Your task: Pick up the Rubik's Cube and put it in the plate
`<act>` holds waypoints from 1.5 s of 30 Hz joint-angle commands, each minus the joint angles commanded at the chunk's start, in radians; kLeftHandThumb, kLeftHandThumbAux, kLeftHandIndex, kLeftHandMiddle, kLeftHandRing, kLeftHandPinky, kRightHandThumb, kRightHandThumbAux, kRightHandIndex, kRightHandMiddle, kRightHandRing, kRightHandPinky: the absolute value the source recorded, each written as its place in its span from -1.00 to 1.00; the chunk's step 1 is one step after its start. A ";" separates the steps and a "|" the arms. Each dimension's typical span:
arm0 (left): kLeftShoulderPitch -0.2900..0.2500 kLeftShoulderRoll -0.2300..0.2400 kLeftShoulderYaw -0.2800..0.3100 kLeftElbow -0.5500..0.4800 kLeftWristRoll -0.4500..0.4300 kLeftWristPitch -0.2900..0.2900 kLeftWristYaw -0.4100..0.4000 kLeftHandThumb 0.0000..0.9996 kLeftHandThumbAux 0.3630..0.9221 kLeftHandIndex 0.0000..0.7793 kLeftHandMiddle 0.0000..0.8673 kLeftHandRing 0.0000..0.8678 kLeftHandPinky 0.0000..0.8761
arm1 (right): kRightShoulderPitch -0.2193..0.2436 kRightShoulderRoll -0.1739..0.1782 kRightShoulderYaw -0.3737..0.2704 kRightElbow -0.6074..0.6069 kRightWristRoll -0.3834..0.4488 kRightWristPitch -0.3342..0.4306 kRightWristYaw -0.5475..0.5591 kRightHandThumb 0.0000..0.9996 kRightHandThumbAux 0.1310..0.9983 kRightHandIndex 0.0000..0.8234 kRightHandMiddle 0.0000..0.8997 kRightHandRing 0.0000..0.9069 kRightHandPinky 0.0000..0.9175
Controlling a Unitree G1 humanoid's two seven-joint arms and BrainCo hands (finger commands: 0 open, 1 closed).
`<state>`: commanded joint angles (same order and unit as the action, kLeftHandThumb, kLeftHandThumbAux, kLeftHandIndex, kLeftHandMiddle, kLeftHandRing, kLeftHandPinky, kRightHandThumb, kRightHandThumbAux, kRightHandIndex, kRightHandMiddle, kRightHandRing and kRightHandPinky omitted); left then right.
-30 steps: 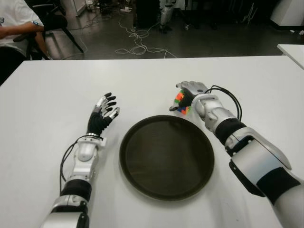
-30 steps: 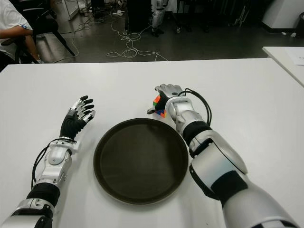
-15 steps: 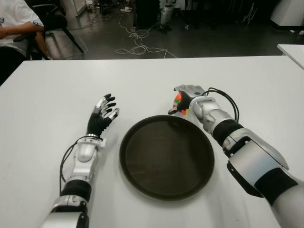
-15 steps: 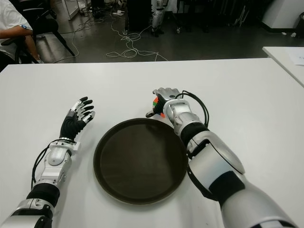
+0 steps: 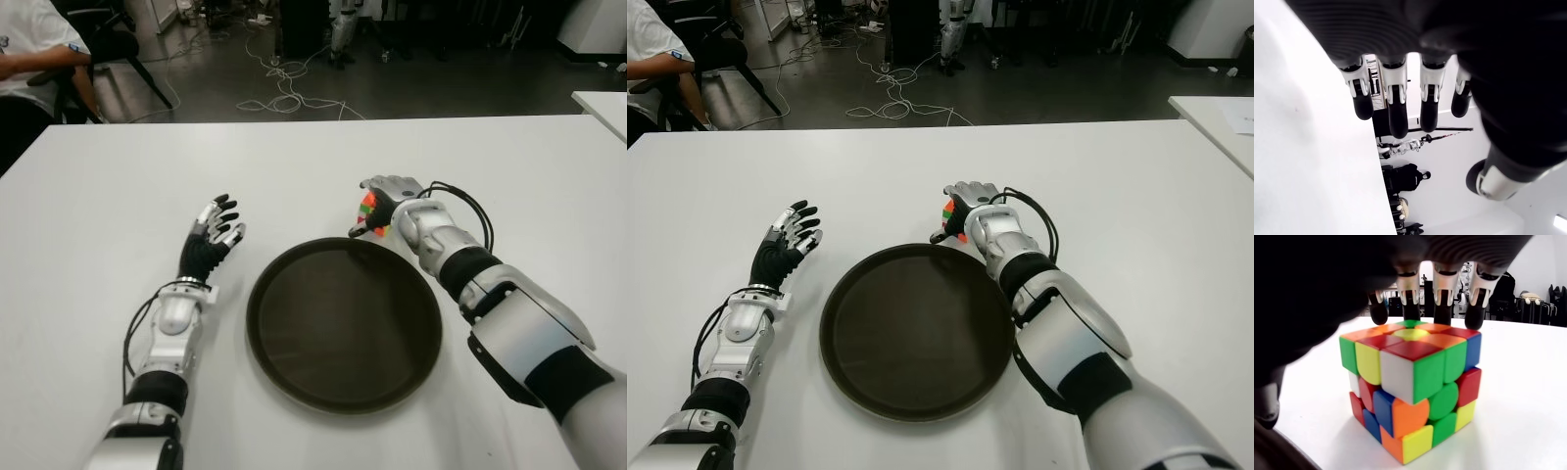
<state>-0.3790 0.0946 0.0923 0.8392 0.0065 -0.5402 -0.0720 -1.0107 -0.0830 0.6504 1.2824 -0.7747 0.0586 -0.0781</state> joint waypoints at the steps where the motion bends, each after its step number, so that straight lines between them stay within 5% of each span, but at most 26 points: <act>1: -0.001 0.000 0.000 0.001 0.002 0.004 0.003 -0.88 0.07 -0.70 -0.61 -0.65 -0.74 | 0.000 -0.001 -0.003 0.000 0.002 0.002 -0.001 -1.00 -0.19 -0.83 -0.74 -0.74 -0.68; 15: 0.003 0.002 0.000 0.003 0.005 -0.007 0.000 -0.87 0.13 -0.71 -0.60 -0.64 -0.71 | -0.003 -0.010 -0.024 0.002 0.013 0.009 -0.033 -1.00 -0.22 -0.78 -0.73 -0.67 -0.55; 25: -0.009 0.006 0.006 0.025 -0.001 -0.007 -0.005 -0.86 0.12 -0.74 -0.62 -0.66 -0.74 | -0.011 -0.012 -0.035 0.001 0.012 0.021 -0.033 -1.00 -0.26 -0.82 -0.77 -0.74 -0.71; 45: -0.005 0.001 0.006 0.021 -0.013 -0.021 -0.017 -0.84 0.06 -0.70 -0.60 -0.63 -0.70 | -0.004 -0.014 -0.036 0.005 0.011 0.009 -0.039 -1.00 -0.26 -0.84 -0.80 -0.76 -0.70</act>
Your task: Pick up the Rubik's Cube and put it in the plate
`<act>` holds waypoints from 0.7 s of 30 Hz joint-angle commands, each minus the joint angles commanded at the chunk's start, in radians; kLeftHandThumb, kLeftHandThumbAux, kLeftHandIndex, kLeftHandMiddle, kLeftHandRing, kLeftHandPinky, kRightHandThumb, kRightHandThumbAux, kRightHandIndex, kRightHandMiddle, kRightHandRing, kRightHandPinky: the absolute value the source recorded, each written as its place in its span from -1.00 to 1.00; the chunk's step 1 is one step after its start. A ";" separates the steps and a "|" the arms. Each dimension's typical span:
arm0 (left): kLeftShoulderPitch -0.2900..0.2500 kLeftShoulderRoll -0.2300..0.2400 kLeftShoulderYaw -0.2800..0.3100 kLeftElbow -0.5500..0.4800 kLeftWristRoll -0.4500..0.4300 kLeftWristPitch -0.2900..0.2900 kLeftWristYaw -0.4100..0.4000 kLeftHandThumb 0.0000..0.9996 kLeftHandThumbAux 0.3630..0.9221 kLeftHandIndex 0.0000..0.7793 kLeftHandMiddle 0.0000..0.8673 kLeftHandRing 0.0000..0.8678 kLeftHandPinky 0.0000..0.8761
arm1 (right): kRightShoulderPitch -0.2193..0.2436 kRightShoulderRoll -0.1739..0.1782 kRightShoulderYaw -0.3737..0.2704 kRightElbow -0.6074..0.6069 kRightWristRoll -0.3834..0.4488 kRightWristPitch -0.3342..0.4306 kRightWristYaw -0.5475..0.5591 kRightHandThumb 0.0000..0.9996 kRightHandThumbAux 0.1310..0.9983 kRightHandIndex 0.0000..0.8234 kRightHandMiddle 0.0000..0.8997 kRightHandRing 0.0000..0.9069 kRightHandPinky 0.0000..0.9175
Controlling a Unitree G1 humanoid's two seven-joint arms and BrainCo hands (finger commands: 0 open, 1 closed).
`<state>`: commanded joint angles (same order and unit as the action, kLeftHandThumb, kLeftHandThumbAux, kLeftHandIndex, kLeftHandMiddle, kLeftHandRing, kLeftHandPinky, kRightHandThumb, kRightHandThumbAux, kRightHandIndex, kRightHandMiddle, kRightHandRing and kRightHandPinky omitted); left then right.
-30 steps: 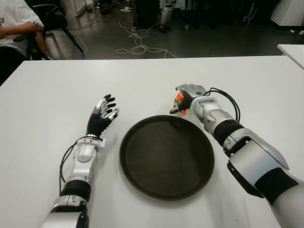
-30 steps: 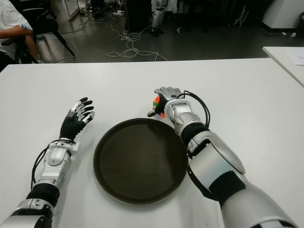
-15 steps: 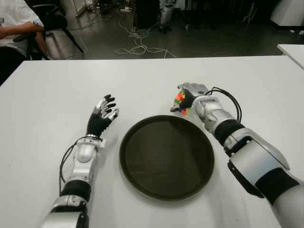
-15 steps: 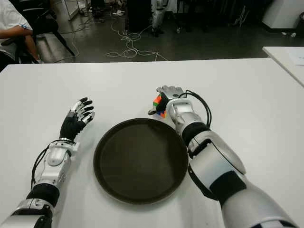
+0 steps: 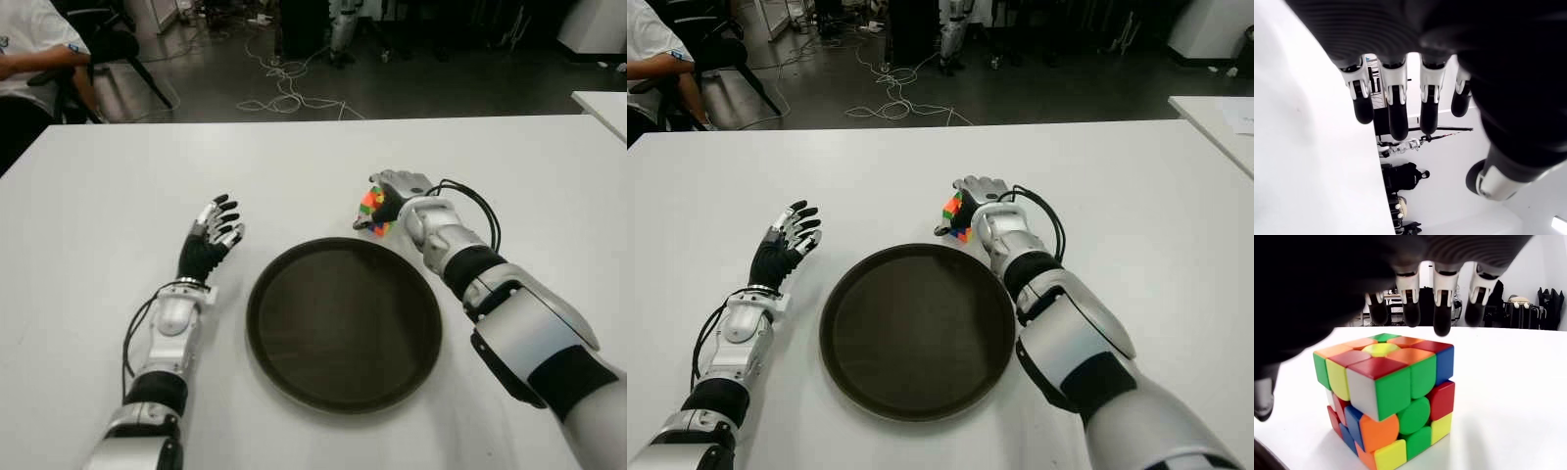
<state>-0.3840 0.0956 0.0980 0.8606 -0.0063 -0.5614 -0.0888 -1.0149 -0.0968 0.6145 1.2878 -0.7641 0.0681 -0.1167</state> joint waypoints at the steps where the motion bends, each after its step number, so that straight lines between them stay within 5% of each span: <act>1: 0.000 0.000 0.000 -0.001 0.000 0.001 0.000 -0.84 0.06 -0.71 -0.60 -0.63 -0.71 | 0.001 0.000 0.000 0.000 0.000 -0.001 -0.001 -1.00 -0.26 -0.84 -0.80 -0.77 -0.70; 21: 0.007 0.003 -0.005 -0.023 0.011 0.022 0.008 -0.85 0.08 -0.72 -0.59 -0.64 -0.72 | 0.023 0.009 0.028 0.014 -0.016 -0.033 -0.087 -1.00 -0.30 -0.83 -0.72 -0.64 -0.48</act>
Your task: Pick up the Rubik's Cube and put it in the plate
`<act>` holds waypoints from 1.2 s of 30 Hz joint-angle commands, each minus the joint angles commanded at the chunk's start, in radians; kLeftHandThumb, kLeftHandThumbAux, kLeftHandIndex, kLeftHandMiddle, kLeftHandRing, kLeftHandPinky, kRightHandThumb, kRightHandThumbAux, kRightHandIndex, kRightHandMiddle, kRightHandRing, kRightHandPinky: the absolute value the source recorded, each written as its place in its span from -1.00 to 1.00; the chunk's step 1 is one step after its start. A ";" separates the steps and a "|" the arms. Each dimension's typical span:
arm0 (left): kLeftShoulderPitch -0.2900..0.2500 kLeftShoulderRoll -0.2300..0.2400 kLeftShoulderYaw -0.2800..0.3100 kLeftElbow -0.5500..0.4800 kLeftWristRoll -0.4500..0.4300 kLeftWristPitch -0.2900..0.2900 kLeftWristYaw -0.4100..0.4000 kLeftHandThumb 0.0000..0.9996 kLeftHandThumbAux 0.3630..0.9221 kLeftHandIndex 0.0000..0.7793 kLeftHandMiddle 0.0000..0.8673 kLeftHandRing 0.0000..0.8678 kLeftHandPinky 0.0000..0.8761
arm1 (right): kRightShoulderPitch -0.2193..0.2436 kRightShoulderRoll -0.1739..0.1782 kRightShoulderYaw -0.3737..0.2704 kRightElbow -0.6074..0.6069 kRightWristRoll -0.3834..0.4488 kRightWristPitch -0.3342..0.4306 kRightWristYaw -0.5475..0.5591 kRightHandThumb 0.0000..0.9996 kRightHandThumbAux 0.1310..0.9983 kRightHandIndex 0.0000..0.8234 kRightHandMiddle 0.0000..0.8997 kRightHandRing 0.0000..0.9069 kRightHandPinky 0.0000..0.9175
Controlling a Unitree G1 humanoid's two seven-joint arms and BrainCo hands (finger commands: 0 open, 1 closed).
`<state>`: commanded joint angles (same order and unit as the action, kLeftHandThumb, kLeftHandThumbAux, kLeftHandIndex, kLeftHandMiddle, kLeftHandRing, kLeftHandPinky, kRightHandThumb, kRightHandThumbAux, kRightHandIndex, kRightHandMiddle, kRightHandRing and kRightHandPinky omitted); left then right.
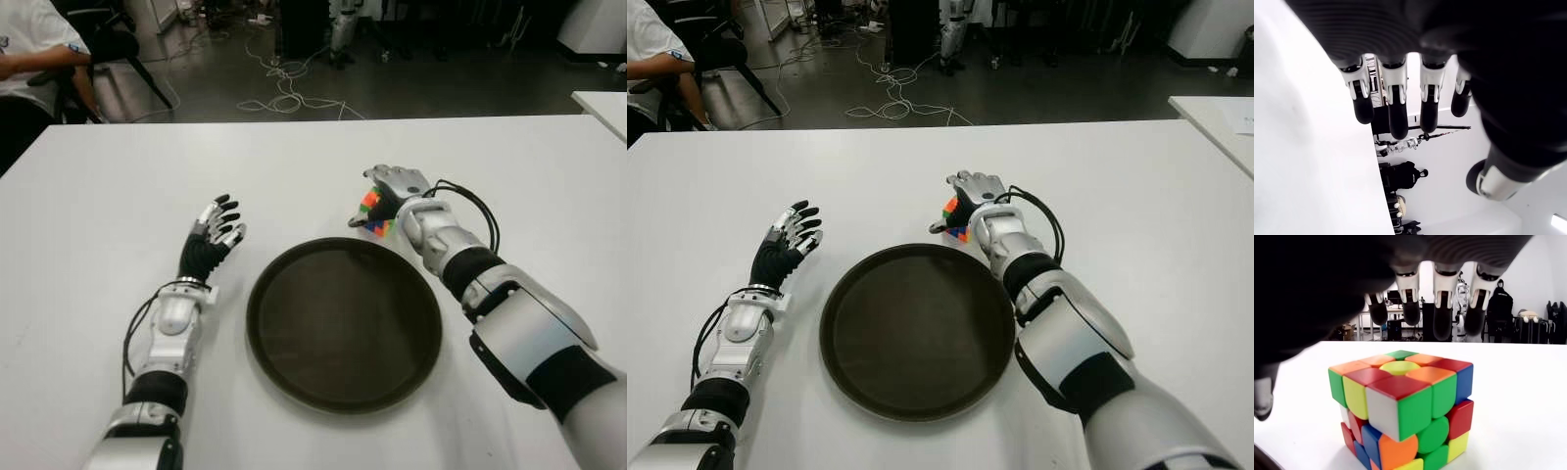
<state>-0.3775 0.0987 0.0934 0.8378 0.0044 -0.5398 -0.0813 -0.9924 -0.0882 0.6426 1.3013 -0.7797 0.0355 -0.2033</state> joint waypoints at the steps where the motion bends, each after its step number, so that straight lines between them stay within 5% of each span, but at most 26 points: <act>1: 0.000 0.000 0.000 0.000 0.001 -0.001 0.000 -0.86 0.09 -0.72 -0.60 -0.65 -0.72 | 0.000 0.000 0.000 0.001 0.001 0.000 0.000 -1.00 -0.30 -0.81 -0.73 -0.65 -0.51; 14: 0.005 -0.001 0.001 -0.012 -0.004 0.007 -0.005 -0.88 0.19 -0.74 -0.61 -0.68 -0.77 | 0.003 0.001 0.001 0.007 0.005 0.001 -0.008 -1.00 -0.28 -0.82 -0.78 -0.75 -0.68; 36: 0.014 0.005 0.002 -0.044 -0.008 0.048 -0.008 -0.87 0.18 -0.72 -0.59 -0.66 -0.76 | -0.011 -0.016 -0.019 0.012 0.017 0.005 -0.027 -1.00 -0.25 -0.78 -0.69 -0.63 -0.51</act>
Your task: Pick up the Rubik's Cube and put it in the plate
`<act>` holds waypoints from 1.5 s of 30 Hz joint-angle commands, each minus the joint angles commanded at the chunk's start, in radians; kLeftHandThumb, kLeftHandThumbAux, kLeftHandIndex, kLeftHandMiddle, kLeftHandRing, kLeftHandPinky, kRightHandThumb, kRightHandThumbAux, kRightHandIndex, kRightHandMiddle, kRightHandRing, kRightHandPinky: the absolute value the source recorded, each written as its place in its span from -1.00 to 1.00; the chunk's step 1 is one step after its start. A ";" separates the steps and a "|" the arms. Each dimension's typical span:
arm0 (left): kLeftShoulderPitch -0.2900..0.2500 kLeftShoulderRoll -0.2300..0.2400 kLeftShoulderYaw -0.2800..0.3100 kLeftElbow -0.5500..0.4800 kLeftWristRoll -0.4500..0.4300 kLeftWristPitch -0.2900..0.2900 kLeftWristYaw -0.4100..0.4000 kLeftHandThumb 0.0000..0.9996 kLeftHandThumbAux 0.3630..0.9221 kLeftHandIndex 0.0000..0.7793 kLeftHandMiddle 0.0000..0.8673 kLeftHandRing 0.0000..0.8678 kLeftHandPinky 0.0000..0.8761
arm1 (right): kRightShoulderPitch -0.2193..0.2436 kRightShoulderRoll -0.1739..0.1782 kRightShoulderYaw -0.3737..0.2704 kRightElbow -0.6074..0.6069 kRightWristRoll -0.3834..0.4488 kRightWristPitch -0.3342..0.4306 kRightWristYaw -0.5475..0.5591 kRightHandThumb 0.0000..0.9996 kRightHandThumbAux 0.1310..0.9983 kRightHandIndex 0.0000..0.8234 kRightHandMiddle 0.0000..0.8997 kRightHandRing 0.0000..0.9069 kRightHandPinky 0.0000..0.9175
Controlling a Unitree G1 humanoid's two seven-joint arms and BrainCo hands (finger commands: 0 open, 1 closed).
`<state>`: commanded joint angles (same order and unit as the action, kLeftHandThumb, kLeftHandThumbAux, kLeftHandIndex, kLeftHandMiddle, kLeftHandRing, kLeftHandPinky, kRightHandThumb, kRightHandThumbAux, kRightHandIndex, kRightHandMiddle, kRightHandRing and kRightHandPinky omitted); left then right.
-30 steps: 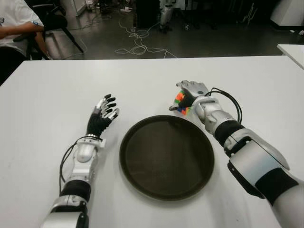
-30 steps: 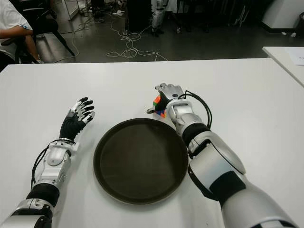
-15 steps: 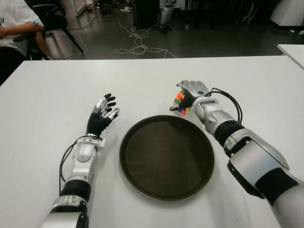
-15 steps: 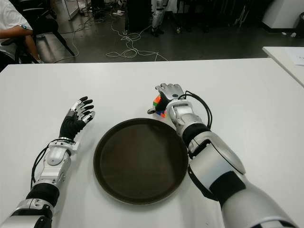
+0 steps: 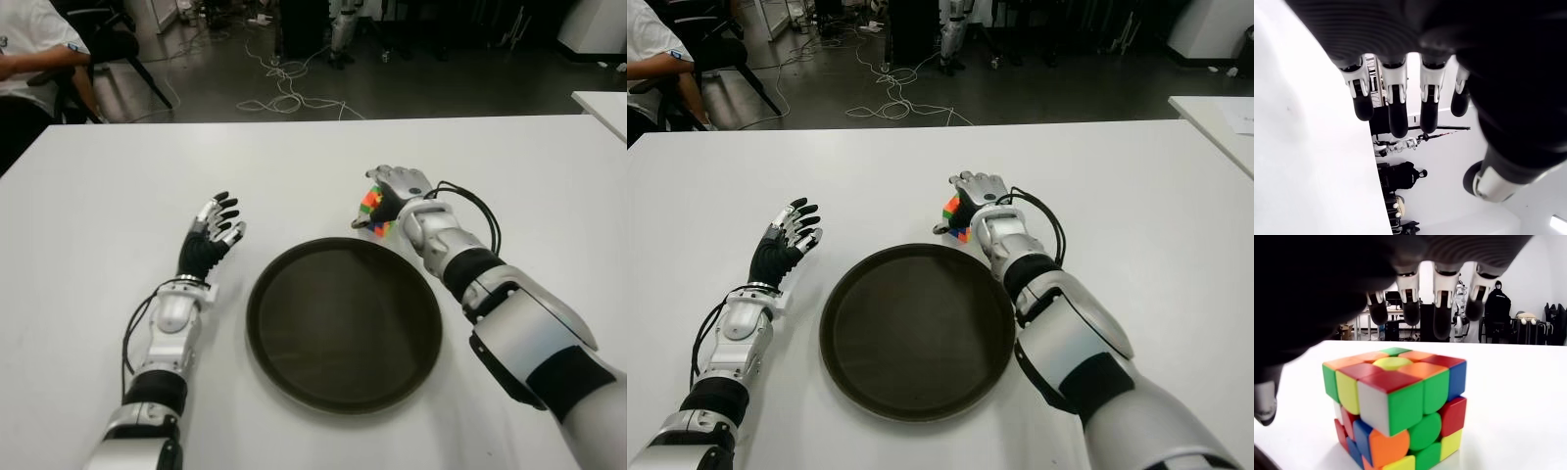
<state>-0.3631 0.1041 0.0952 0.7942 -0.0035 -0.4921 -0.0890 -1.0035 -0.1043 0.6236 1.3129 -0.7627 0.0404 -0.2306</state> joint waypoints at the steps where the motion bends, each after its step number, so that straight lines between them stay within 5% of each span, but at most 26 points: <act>1: 0.001 0.001 0.000 -0.002 0.001 0.003 0.000 -0.86 0.17 -0.73 -0.60 -0.66 -0.77 | -0.001 -0.003 -0.002 0.000 0.001 -0.001 -0.002 -1.00 -0.26 -0.78 -0.69 -0.63 -0.52; 7: 0.005 0.001 -0.001 -0.010 0.002 0.011 0.000 -0.85 0.18 -0.74 -0.61 -0.65 -0.75 | -0.005 -0.013 -0.010 0.001 -0.001 -0.003 -0.007 -1.00 -0.27 -0.81 -0.72 -0.68 -0.59; 25: 0.006 -0.004 -0.004 -0.013 0.008 0.012 0.009 -0.85 0.12 -0.74 -0.60 -0.66 -0.76 | 0.002 -0.035 -0.004 0.009 -0.010 -0.028 -0.018 -1.00 -0.27 -0.78 -0.65 -0.54 -0.37; 45: 0.009 -0.009 -0.009 -0.026 0.014 0.012 0.018 -0.88 0.14 -0.75 -0.62 -0.66 -0.76 | 0.017 -0.035 0.024 0.015 -0.023 -0.036 -0.025 -1.00 -0.25 -0.72 -0.64 -0.57 -0.44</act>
<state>-0.3541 0.0955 0.0865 0.7685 0.0108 -0.4799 -0.0711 -0.9866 -0.1394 0.6481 1.3277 -0.7852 0.0042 -0.2559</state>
